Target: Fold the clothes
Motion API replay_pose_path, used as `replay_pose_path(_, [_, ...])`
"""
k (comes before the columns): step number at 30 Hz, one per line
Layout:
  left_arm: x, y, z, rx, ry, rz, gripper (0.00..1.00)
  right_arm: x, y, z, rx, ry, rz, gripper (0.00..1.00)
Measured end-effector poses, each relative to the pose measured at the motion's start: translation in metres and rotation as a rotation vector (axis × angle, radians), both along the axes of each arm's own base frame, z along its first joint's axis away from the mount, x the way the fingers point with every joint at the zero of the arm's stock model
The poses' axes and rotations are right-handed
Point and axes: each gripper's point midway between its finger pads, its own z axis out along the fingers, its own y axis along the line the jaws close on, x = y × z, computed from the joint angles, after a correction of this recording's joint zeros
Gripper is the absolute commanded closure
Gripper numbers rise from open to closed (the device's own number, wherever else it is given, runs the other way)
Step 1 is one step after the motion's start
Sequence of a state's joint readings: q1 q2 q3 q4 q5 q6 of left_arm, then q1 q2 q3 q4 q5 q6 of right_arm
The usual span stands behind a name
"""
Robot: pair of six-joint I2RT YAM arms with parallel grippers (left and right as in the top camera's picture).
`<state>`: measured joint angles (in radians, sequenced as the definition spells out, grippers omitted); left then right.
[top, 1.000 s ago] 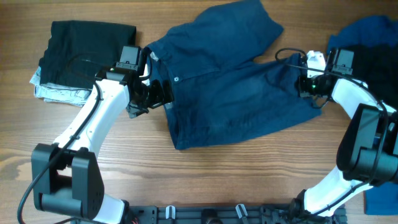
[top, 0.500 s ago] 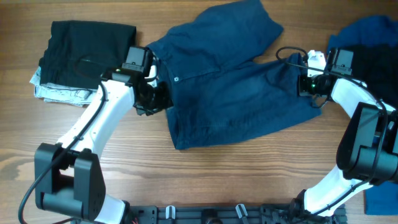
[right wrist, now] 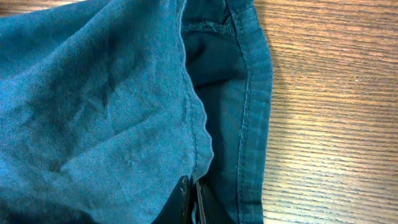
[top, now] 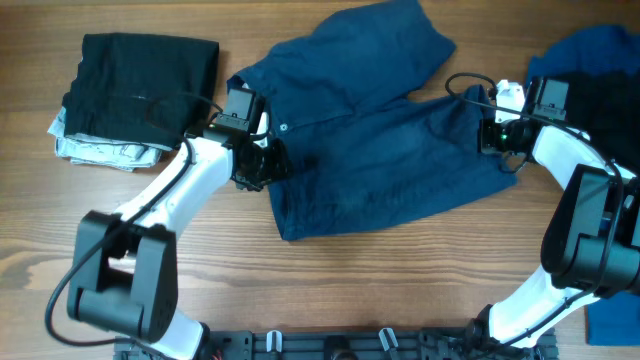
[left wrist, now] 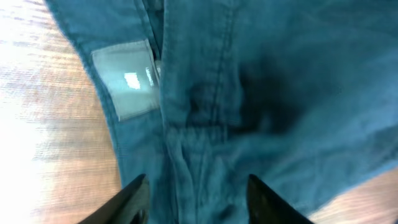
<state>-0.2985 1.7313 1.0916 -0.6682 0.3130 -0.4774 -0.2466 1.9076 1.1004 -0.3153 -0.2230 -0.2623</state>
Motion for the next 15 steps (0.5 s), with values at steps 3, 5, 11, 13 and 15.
replay_pose_path(3, [0.004,-0.001,-0.011,-0.002,-0.009,0.0,0.57,0.0,0.0,0.0,-0.001,-0.002,0.0,0.96])
replay_pose_path(5, [0.006,-0.002,-0.017,-0.002,-0.008,0.0,0.59,0.001,0.0,0.0,-0.001,-0.003,0.0,0.96])
replay_pose_path(11, [0.01,-0.003,-0.034,0.001,0.005,0.003,0.62,0.001,0.0,0.0,0.001,-0.003,-0.003,0.96])
replay_pose_path(13, [0.009,-0.003,-0.042,0.006,0.026,0.006,0.61,0.001,0.0,0.0,0.001,-0.003,-0.003,0.96])
replay_pose_path(15, [0.009,-0.004,-0.043,0.0,0.03,0.008,0.65,0.001,0.0,0.0,0.001,-0.003,-0.003,0.96])
